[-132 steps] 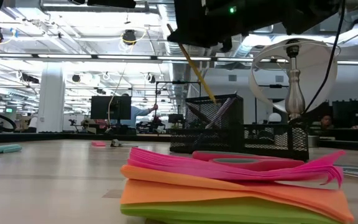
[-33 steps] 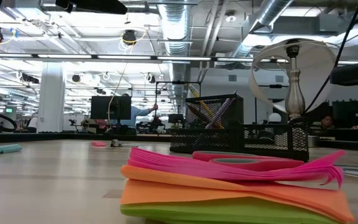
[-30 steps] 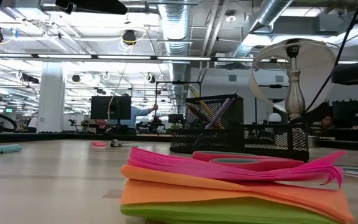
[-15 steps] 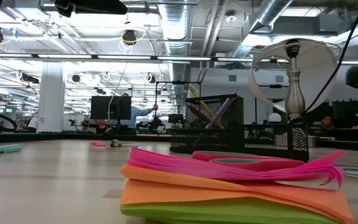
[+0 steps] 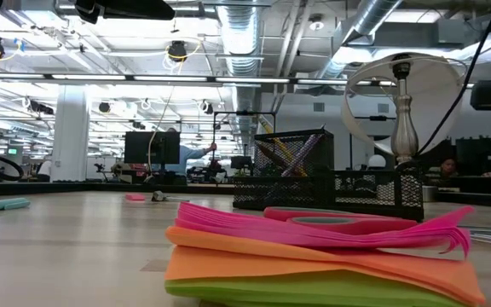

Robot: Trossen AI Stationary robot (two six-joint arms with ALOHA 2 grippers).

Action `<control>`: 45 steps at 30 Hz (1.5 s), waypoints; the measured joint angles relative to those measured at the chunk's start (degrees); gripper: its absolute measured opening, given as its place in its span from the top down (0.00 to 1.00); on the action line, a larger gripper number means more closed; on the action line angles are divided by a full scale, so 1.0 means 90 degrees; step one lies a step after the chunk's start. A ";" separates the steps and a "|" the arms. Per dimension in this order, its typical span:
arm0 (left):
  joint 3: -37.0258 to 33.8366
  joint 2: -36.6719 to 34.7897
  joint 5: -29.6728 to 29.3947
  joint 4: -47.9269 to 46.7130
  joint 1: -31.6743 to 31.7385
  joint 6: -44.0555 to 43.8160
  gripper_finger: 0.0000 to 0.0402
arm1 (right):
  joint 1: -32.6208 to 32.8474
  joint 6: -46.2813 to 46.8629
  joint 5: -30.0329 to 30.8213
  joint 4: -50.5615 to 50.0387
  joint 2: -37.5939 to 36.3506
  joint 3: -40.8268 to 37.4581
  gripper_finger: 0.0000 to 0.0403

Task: Pick and place office supplies into organizer
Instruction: Put the yellow pencil into the desk organizer

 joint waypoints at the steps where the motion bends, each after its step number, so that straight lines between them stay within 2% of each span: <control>1: 0.0000 0.0000 -0.0002 0.0000 0.0000 -0.0003 1.00 | 0.0019 0.0002 -0.0020 -0.0063 0.0000 0.0000 0.84; 11: 0.0000 0.0001 -0.0002 0.0000 0.0002 -0.0011 1.00 | 0.0147 -0.0051 -0.0041 0.0457 0.0000 0.0000 0.84; 22: 0.0000 0.0002 -0.0005 0.0000 0.0002 -0.0019 1.00 | 0.0230 -0.0042 -0.0255 0.0393 0.0000 -0.0010 0.84; 40: 0.0000 0.0002 -0.0007 -0.0001 0.0005 0.0027 1.00 | 0.0147 0.0072 -0.0227 0.0631 -0.0031 -0.0435 0.84; 45: 0.0000 0.0002 -0.0007 -0.0042 0.0006 0.0032 1.00 | 0.0150 0.0051 -0.0138 0.0704 0.0113 -0.0436 0.88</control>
